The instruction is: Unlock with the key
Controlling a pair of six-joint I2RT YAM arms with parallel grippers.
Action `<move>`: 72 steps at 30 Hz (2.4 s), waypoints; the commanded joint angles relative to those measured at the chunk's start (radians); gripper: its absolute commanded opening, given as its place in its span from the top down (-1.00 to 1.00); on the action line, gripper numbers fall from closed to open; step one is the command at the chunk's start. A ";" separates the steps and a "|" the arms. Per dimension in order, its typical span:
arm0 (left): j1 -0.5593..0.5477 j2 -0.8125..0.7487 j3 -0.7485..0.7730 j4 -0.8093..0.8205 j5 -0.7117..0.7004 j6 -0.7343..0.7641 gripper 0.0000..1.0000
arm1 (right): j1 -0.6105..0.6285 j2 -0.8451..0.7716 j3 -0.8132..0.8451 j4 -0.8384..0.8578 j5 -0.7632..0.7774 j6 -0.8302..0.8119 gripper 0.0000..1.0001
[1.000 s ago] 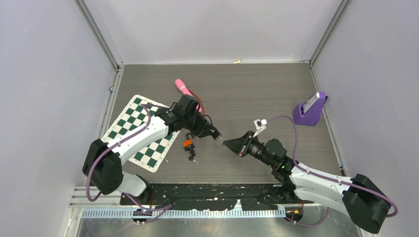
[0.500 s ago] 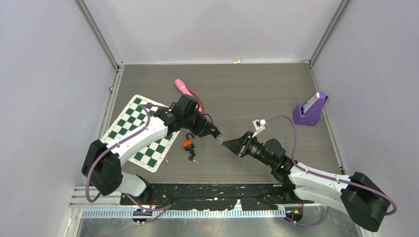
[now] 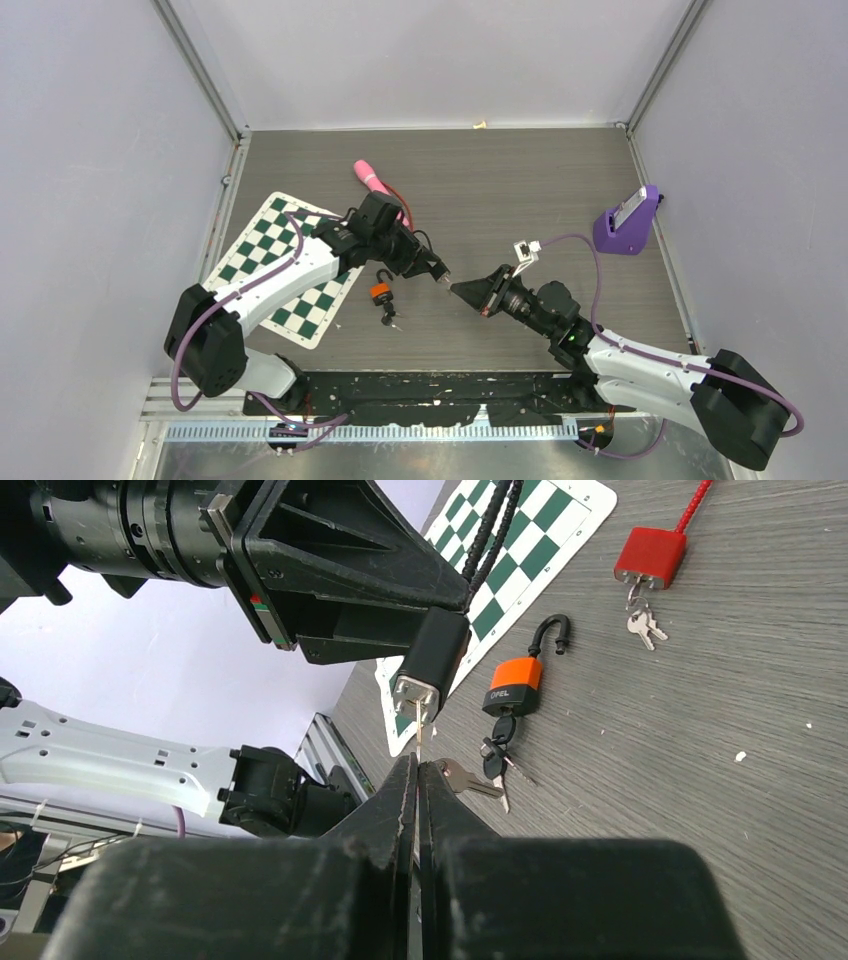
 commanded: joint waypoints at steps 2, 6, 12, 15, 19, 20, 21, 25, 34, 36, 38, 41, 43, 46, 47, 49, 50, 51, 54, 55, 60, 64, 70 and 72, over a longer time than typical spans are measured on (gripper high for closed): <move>-0.010 -0.030 0.003 0.051 0.017 -0.003 0.71 | 0.004 -0.012 0.018 0.057 0.026 0.007 0.90; -0.015 -0.031 0.005 0.052 0.014 -0.004 0.71 | 0.005 -0.010 0.019 0.054 0.028 0.006 0.90; -0.045 -0.042 0.026 0.025 -0.055 0.018 0.73 | 0.005 -0.006 0.050 -0.016 0.033 0.007 0.90; -0.067 -0.053 0.046 -0.009 -0.125 0.037 0.73 | 0.004 -0.017 0.065 -0.041 0.041 0.017 0.90; -0.096 -0.065 0.065 -0.045 -0.201 0.055 0.72 | 0.005 -0.023 0.087 -0.092 0.048 0.018 0.89; -0.103 -0.064 0.072 -0.052 -0.232 0.057 0.72 | 0.005 -0.022 0.087 -0.091 0.048 0.017 0.90; -0.110 -0.062 0.075 -0.055 -0.242 0.059 0.72 | 0.004 -0.019 0.089 -0.088 0.050 0.016 0.90; -0.125 -0.043 0.092 -0.059 -0.241 0.061 0.71 | 0.005 0.009 0.109 -0.089 0.034 0.006 0.90; -0.137 -0.043 0.094 -0.050 -0.228 0.061 0.71 | 0.014 0.073 0.142 -0.090 0.002 -0.025 0.89; -0.136 -0.052 0.093 -0.049 -0.229 0.060 0.71 | 0.014 0.074 0.133 -0.068 0.003 -0.030 0.90; -0.127 -0.056 0.093 -0.049 -0.216 0.059 0.71 | 0.016 0.074 0.131 -0.056 -0.003 -0.040 0.90; -0.107 -0.057 0.094 -0.049 -0.186 0.064 0.71 | 0.016 0.074 0.132 -0.054 -0.021 -0.055 0.90; -0.096 -0.056 0.097 -0.059 -0.187 0.074 0.72 | 0.016 0.069 0.131 -0.055 -0.032 -0.063 0.90; -0.087 -0.063 0.096 -0.069 -0.193 0.083 0.72 | 0.018 0.063 0.133 -0.063 -0.044 -0.065 0.90; -0.085 -0.064 0.096 -0.070 -0.195 0.083 0.72 | 0.017 0.061 0.135 -0.066 -0.049 -0.066 0.89; -0.083 -0.065 0.098 -0.070 -0.195 0.089 0.71 | 0.018 0.059 0.139 -0.067 -0.056 -0.063 0.90; -0.082 -0.066 0.099 -0.070 -0.195 0.089 0.72 | 0.017 0.059 0.140 -0.067 -0.059 -0.061 0.90; -0.080 -0.067 0.099 -0.070 -0.197 0.091 0.72 | 0.017 0.059 0.141 -0.066 -0.062 -0.058 0.90; -0.079 -0.071 0.098 -0.070 -0.201 0.095 0.72 | 0.016 0.059 0.144 -0.064 -0.073 -0.049 0.90; -0.077 -0.070 0.097 -0.070 -0.202 0.098 0.72 | 0.016 0.062 0.146 -0.065 -0.075 -0.044 0.90; -0.073 -0.078 0.096 -0.069 -0.223 0.117 0.72 | 0.017 0.060 0.169 -0.113 -0.100 -0.031 0.90; -0.073 -0.084 0.097 -0.070 -0.239 0.133 0.73 | 0.014 0.050 0.190 -0.153 -0.114 -0.029 0.90; -0.073 -0.086 0.100 -0.058 -0.223 0.159 0.75 | 0.001 0.045 0.219 -0.212 -0.116 -0.037 0.90; -0.073 -0.090 0.101 -0.057 -0.216 0.169 0.75 | -0.009 0.041 0.231 -0.236 -0.119 -0.026 0.90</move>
